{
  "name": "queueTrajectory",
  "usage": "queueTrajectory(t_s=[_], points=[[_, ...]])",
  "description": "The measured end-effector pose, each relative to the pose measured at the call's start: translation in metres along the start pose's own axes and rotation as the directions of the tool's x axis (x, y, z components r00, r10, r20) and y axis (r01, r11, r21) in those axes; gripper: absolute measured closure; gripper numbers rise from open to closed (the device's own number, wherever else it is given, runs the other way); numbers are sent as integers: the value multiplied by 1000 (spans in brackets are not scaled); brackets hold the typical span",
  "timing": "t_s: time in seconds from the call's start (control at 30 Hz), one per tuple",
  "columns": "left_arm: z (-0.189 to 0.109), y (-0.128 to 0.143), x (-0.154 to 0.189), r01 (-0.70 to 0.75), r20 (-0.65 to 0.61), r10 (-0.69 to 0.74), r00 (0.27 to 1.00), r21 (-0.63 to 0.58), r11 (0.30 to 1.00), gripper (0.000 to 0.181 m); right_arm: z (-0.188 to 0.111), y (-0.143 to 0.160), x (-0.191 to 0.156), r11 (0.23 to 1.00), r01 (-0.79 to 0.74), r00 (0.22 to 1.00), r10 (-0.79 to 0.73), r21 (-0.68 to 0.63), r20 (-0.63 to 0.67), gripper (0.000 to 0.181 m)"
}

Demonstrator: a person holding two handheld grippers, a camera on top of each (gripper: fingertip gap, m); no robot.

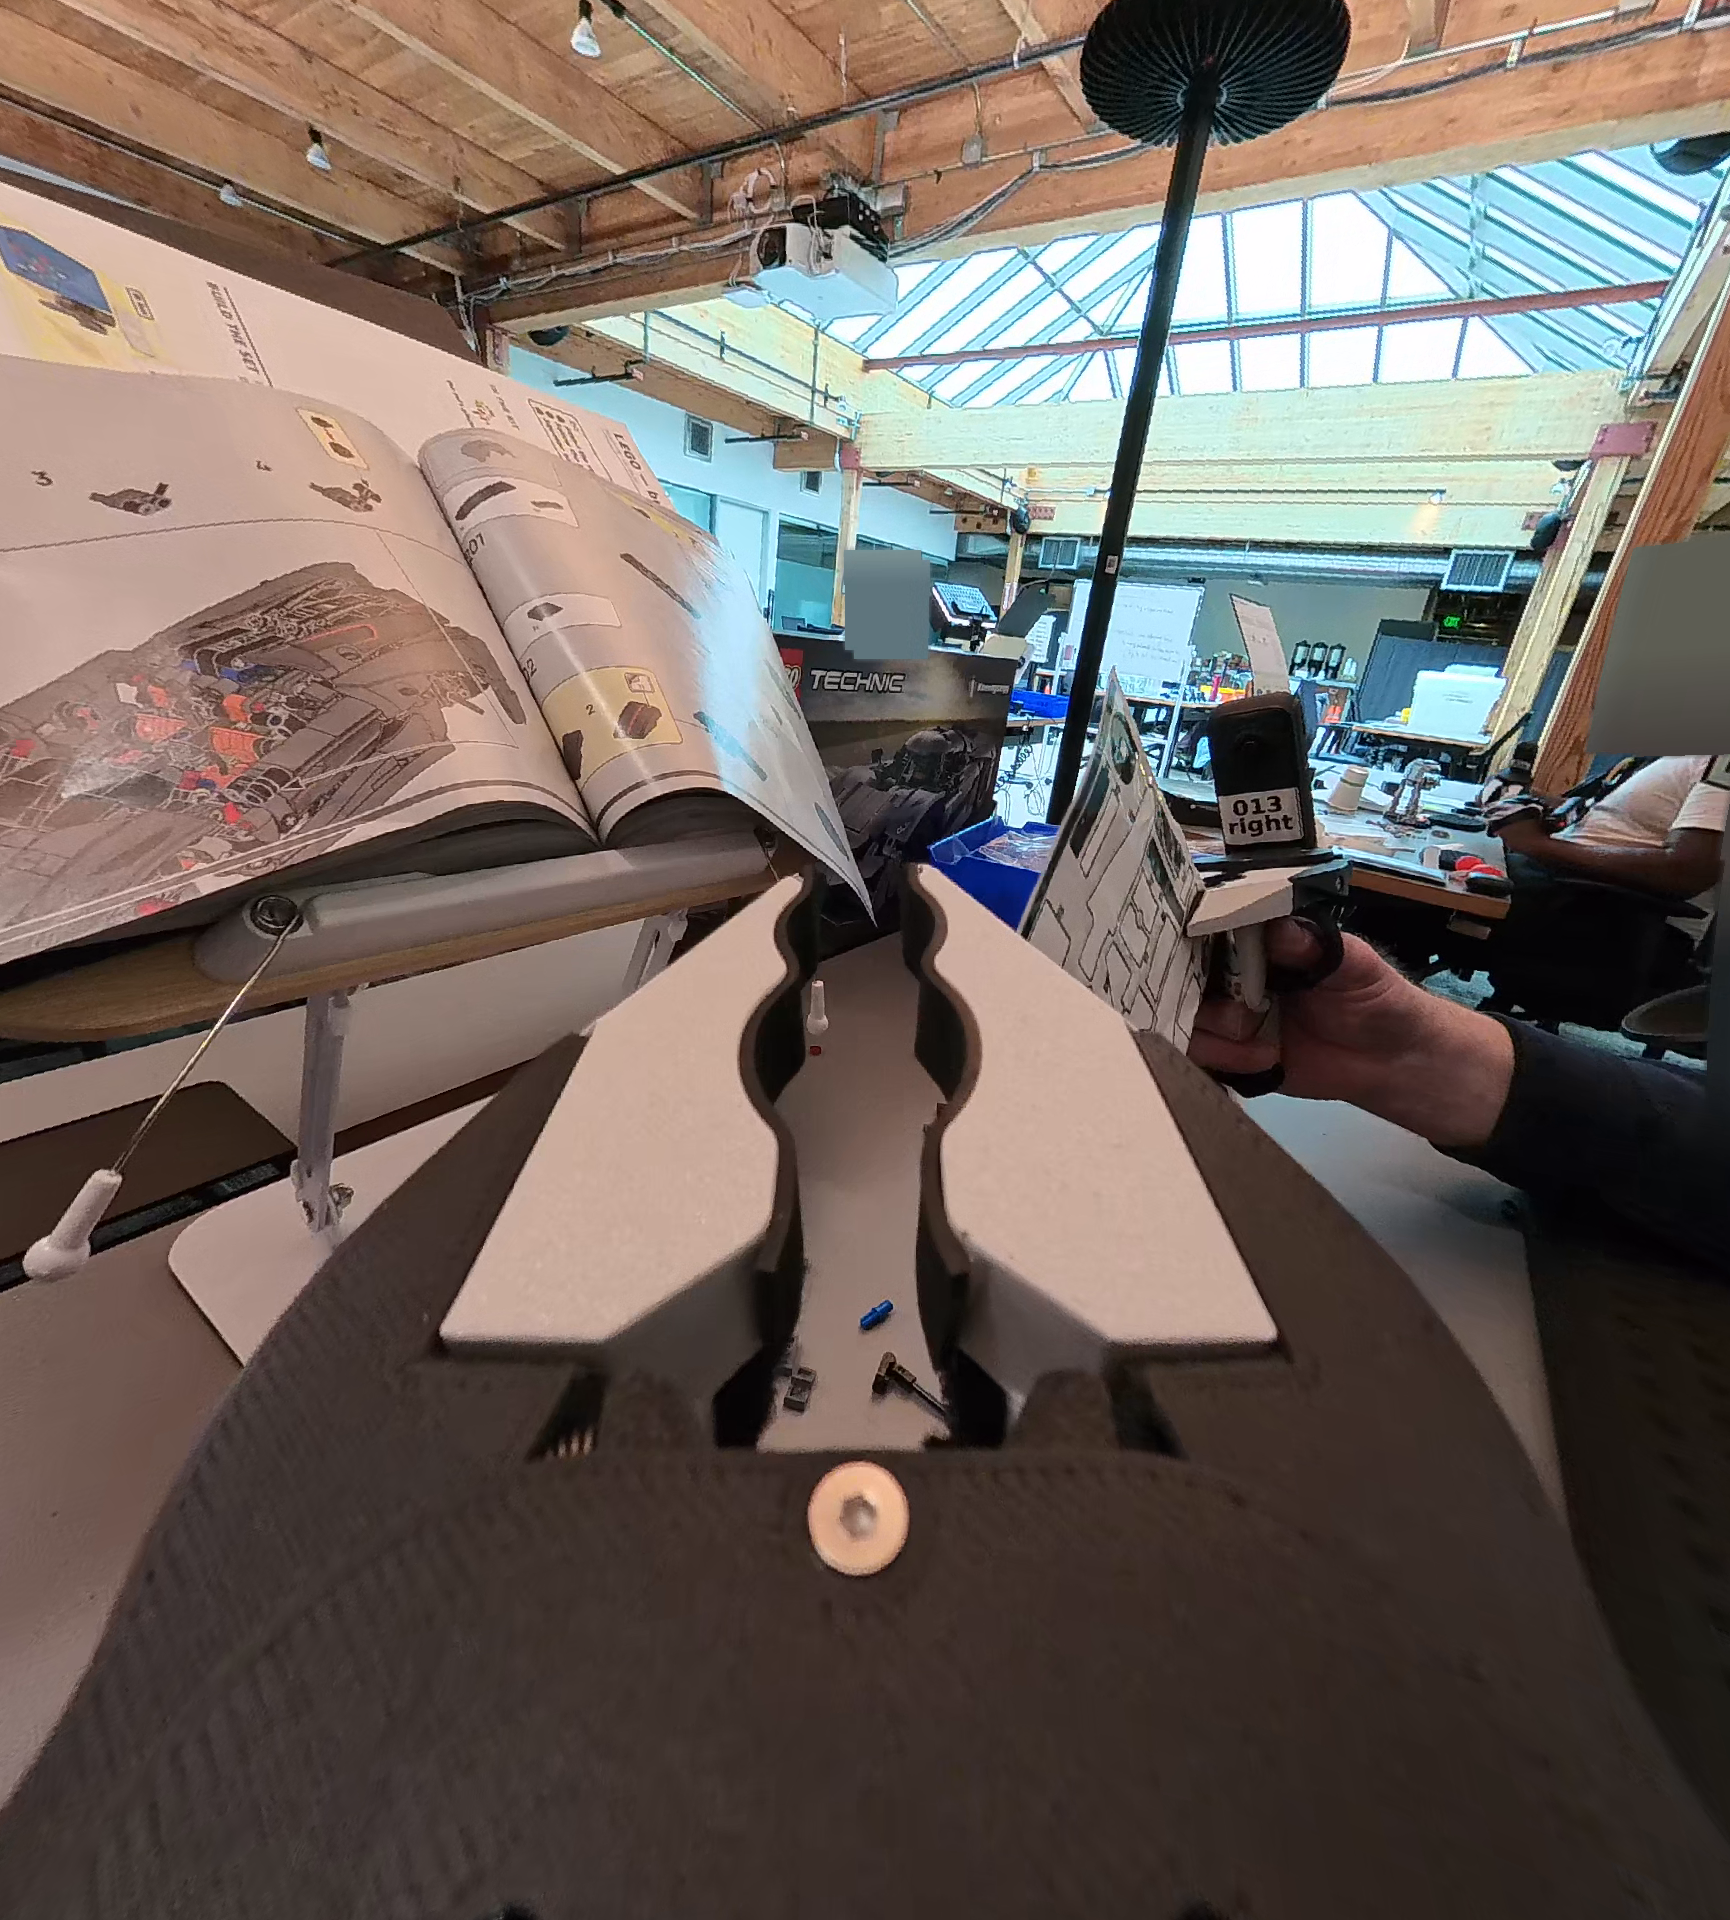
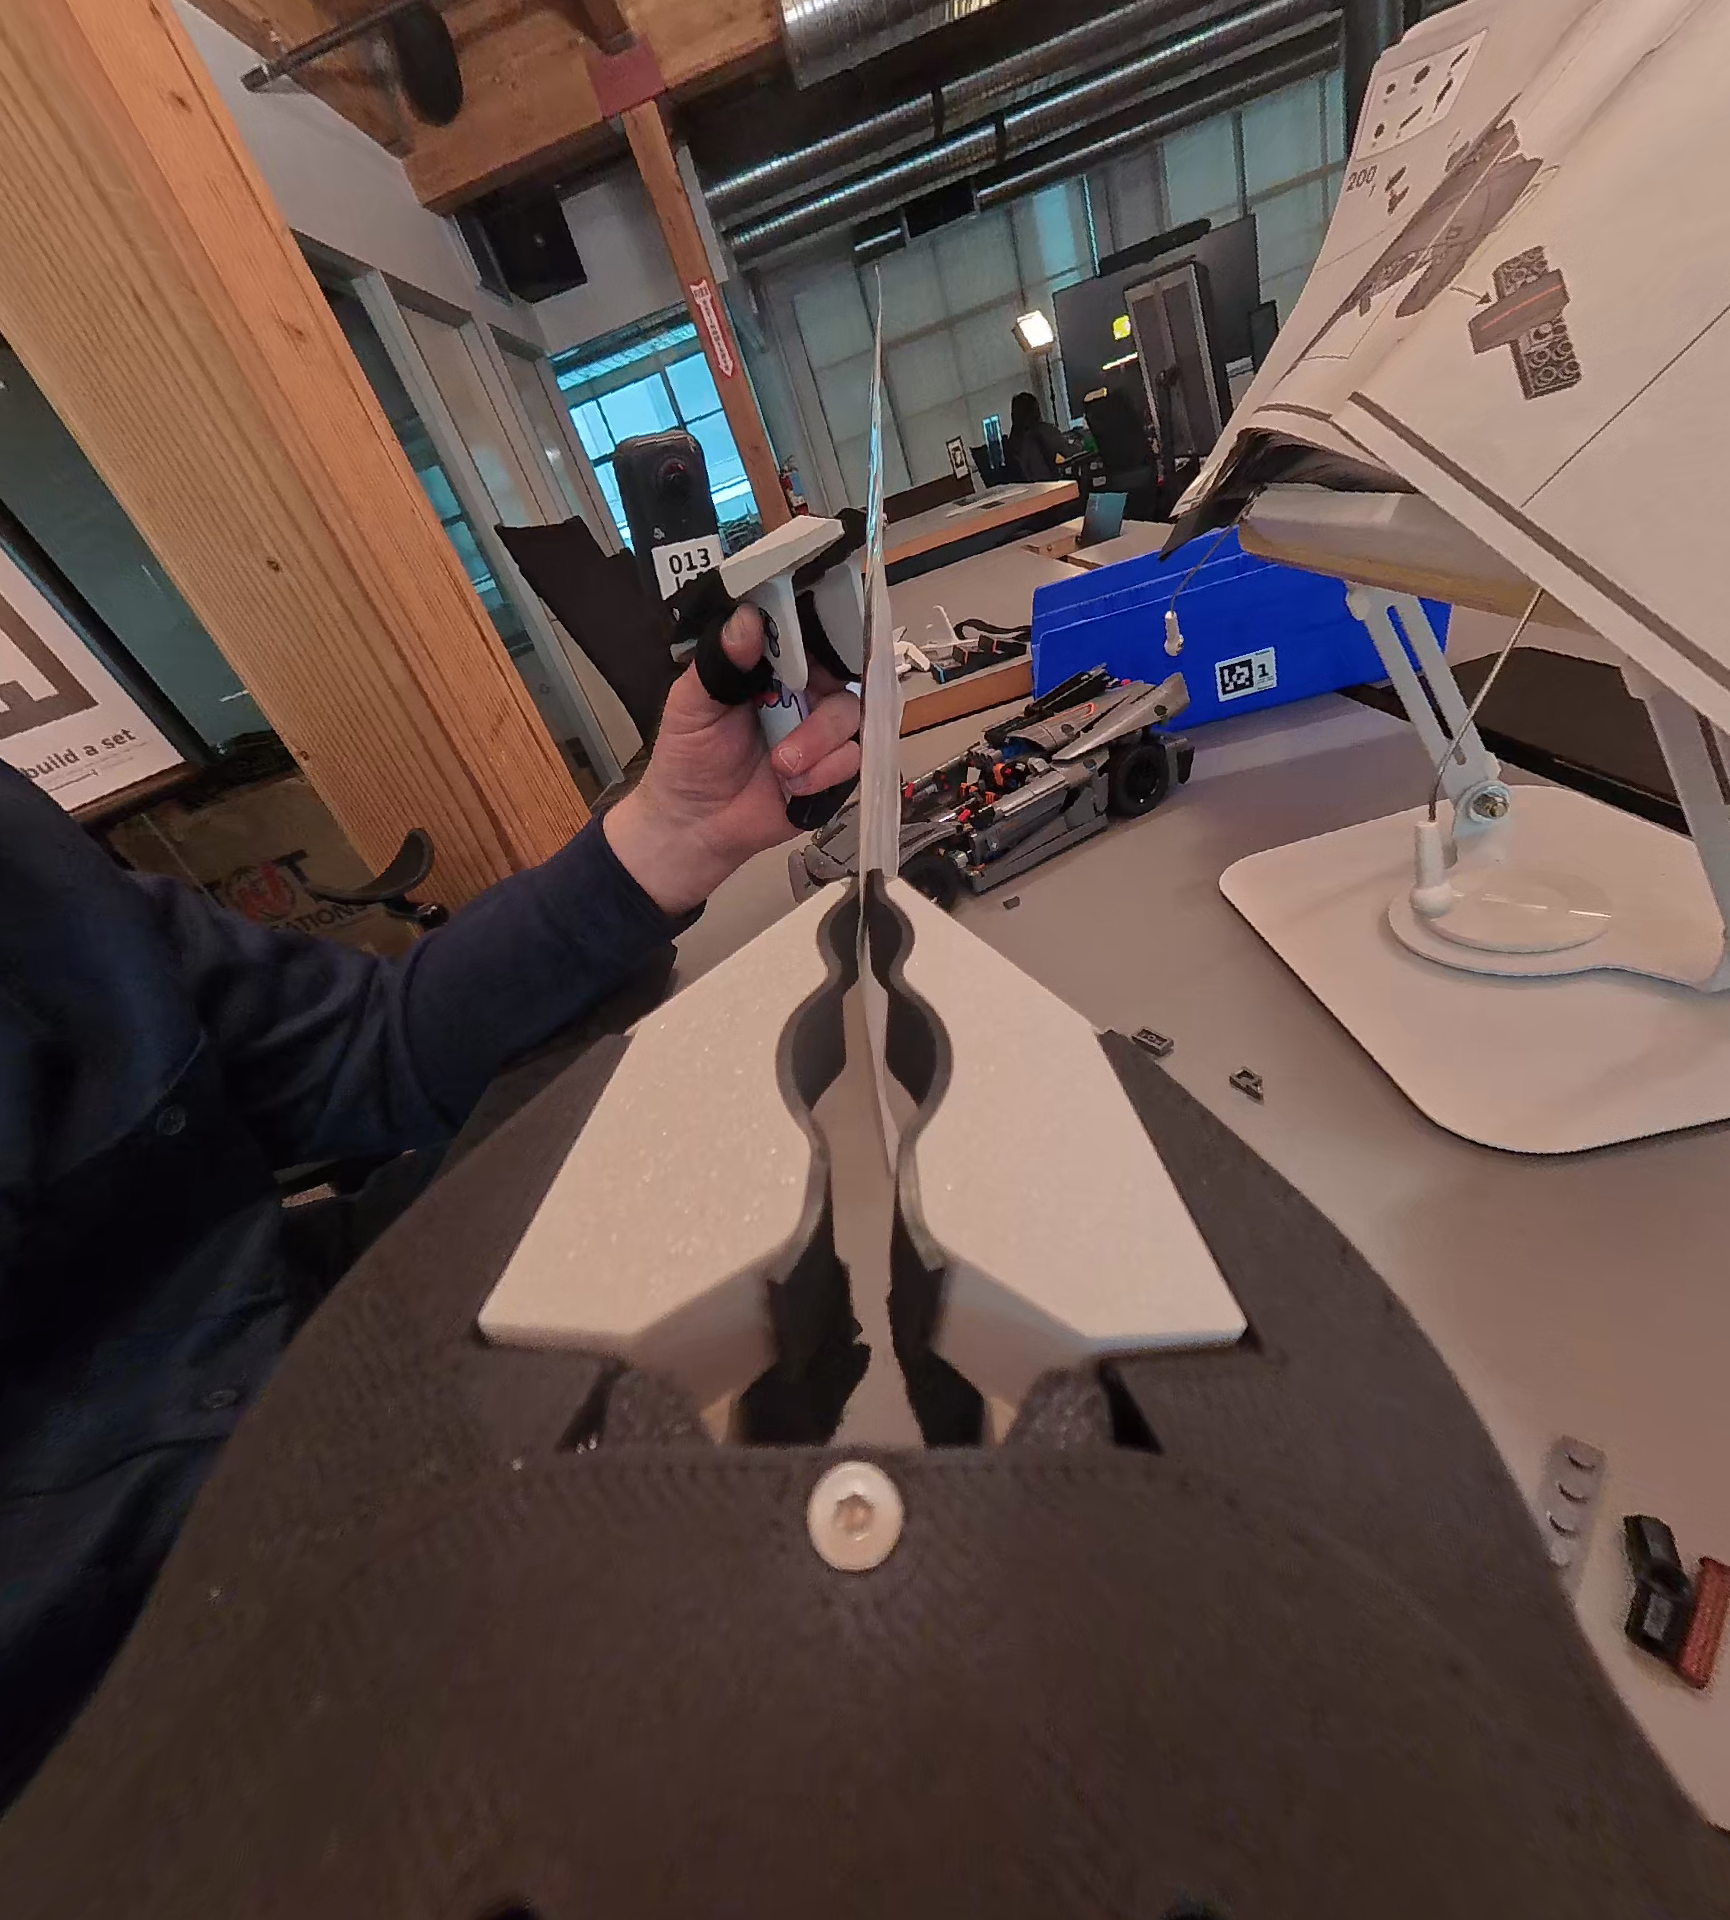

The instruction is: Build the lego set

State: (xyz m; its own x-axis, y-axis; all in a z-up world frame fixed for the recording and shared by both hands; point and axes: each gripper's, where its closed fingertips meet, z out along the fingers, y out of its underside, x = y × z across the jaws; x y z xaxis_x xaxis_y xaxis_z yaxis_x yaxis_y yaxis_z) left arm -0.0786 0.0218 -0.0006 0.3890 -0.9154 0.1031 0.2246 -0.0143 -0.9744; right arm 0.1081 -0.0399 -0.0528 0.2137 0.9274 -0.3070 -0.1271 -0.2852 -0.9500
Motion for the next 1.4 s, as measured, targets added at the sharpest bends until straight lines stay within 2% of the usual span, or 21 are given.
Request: queueTrajectory(t_s=[0.4,0.77,1.1,1.4], points=[[12,18,16,-26,-70,19,997,-100,995,161,7,11,-7,998,4,999,-1,-65,41,181],[39,67,63,-81,-263,2,965,-287,954,160,18,33,-17,984,-14,994,32,-176,101,181],[42,75,84,-87,-358,-28,933,-302,949,165,20,39,-18,978,-20,993,43,-206,111,181],[41,75,84,-82,-365,-38,930,-307,948,166,21,41,-18,977,-16,994,40,-214,106,181]])
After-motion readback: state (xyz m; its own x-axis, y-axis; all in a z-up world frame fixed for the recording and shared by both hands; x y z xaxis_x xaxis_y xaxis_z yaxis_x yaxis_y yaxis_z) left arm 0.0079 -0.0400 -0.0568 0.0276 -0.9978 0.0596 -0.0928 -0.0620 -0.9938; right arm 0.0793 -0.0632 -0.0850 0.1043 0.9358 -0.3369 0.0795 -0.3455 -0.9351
